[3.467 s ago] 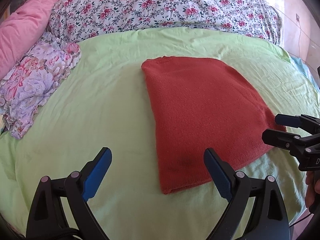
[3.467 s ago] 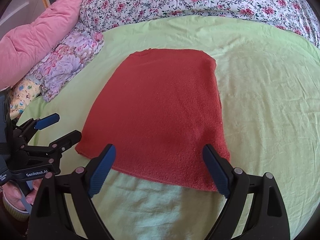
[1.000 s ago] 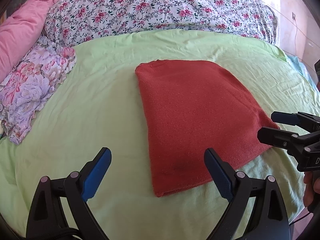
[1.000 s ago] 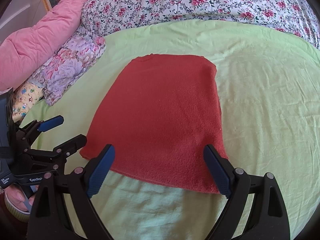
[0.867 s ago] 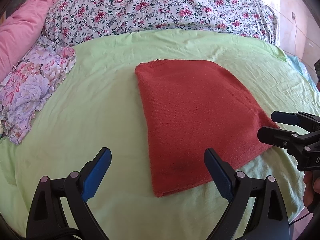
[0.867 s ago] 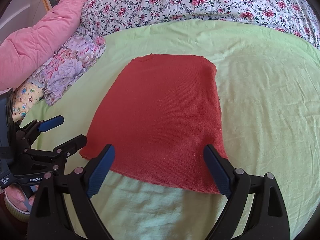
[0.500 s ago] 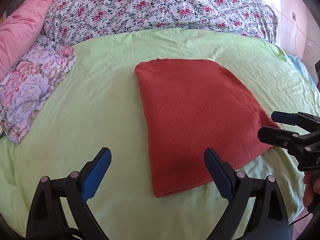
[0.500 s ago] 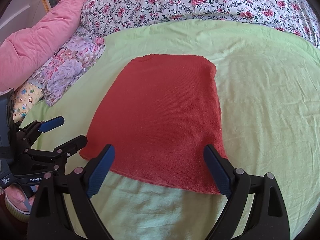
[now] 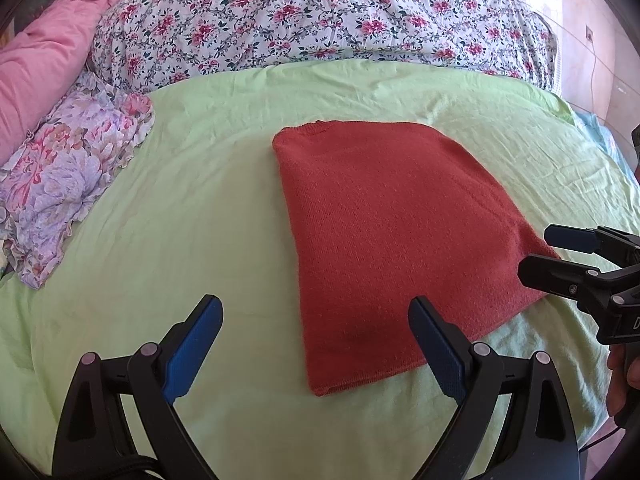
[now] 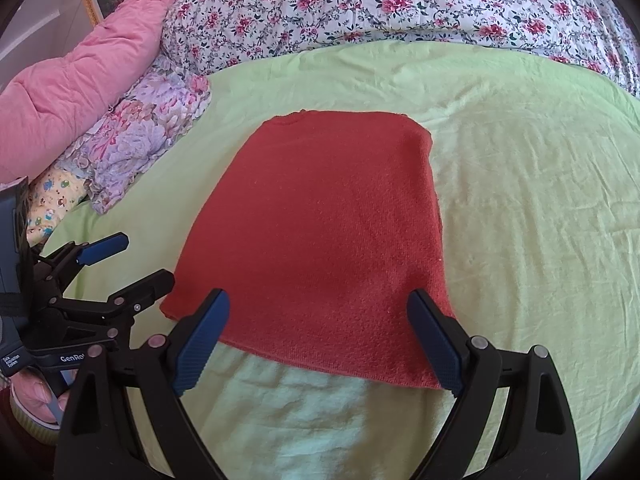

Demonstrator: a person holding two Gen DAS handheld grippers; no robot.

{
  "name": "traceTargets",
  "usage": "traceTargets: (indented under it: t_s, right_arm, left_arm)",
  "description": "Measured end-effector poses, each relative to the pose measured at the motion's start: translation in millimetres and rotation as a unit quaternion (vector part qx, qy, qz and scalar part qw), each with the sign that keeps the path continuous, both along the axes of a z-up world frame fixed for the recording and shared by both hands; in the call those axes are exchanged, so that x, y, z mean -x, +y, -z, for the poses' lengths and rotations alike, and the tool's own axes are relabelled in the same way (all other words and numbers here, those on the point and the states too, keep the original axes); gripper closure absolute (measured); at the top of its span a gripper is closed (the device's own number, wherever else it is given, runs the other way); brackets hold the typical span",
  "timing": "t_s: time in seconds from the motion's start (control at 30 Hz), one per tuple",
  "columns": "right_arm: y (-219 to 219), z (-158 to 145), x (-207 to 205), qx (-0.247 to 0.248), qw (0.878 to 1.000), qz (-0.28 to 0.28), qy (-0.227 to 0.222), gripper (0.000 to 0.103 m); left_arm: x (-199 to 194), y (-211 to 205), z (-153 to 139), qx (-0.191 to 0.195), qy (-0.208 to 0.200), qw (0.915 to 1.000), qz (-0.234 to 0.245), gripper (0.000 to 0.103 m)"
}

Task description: Fold small clothes

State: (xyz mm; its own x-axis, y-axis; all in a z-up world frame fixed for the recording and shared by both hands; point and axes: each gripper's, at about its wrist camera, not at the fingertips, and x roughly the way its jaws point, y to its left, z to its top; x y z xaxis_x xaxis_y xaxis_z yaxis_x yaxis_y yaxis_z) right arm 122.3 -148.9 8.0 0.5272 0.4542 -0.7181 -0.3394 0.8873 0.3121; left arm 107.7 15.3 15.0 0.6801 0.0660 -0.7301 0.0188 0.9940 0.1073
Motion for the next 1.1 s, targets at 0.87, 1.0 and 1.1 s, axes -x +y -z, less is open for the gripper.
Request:
traceTargets:
  t_s: [0.87, 1.0, 1.1]
  right_arm:
    - [-3.7, -1.6, -0.1, -0.007, 1.0, 0.009, -0.002, 0.012]
    - [-4.2, -1.4, -0.5, -0.007, 1.0, 0.008, -0.003, 0.012]
    - [-4.3, -1.6, -2.1, -0.008, 1.0, 0.008, -0.003, 0.012]
  left_arm:
    - [-4.4, -0.5, -1.6, -0.003, 0.002, 1.0, 0.0, 0.009]
    - [-4.6, -0.2, -1.6, -0.002, 0.002, 1.0, 0.001, 0.009]
    - [-4.9, 0.7, -1.5, -0.002, 0.002, 1.0, 0.0, 0.009]
